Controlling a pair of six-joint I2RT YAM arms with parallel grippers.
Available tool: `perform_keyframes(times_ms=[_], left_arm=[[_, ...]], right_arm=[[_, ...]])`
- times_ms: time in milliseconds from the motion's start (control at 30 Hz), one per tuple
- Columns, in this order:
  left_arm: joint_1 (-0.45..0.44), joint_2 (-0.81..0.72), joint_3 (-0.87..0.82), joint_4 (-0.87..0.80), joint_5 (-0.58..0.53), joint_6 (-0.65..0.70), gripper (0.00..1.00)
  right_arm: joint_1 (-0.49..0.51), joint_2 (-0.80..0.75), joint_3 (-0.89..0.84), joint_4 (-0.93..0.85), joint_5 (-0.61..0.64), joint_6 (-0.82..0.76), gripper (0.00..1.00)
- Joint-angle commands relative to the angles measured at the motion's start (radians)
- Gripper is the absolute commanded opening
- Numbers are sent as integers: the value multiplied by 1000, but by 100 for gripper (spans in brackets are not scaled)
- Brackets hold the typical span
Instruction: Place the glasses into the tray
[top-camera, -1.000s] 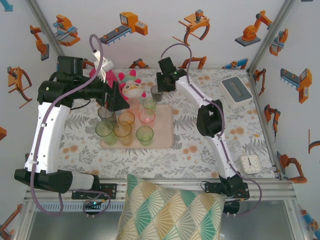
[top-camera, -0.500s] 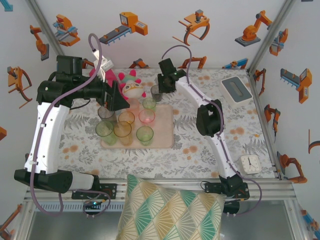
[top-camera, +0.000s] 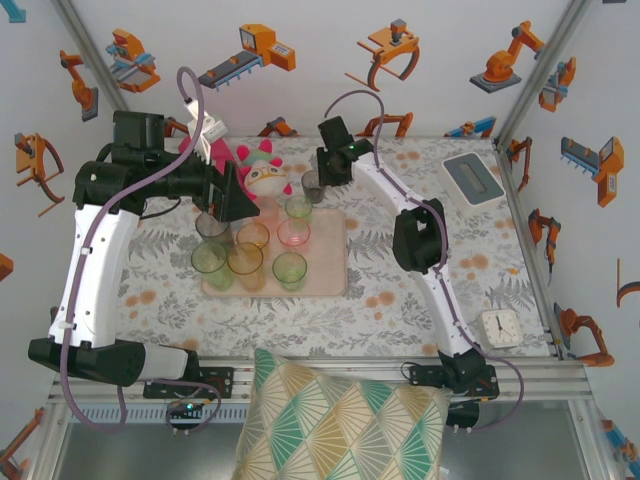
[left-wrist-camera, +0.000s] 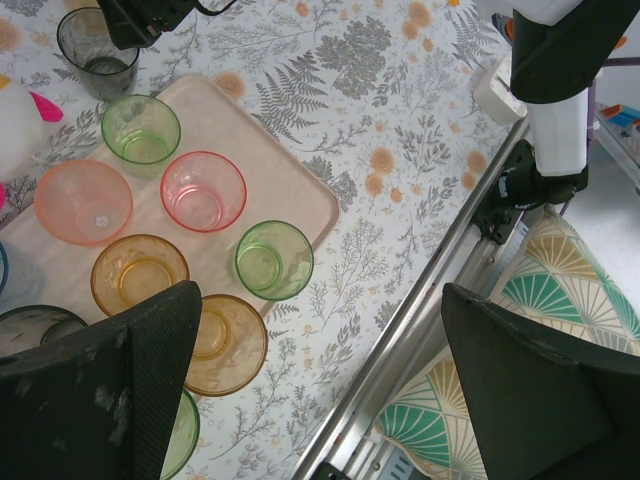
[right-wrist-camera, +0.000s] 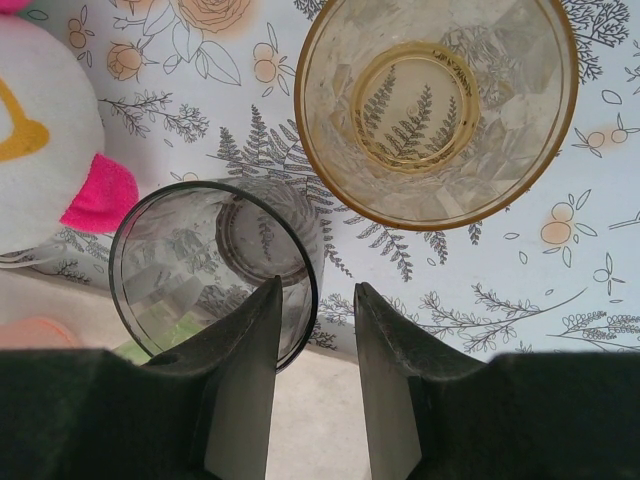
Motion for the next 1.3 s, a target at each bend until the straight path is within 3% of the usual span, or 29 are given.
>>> perform_keyframes(times_ms=[0,333,1067,1267], left_arm=[[8,-4,11,4,29,-5,97],[8,-4,11,6,28,-8,97],[7,6,23,6,31,-10,97],[7,6,25,6,31,-12,97]], right_arm=[[-9,26,0,-9,-13,10,36],[-9,33,-2,-14,-18,18,35],[-11,25,16,-13,-16,11,11],[-11,18,28,-15,-18,10,11]])
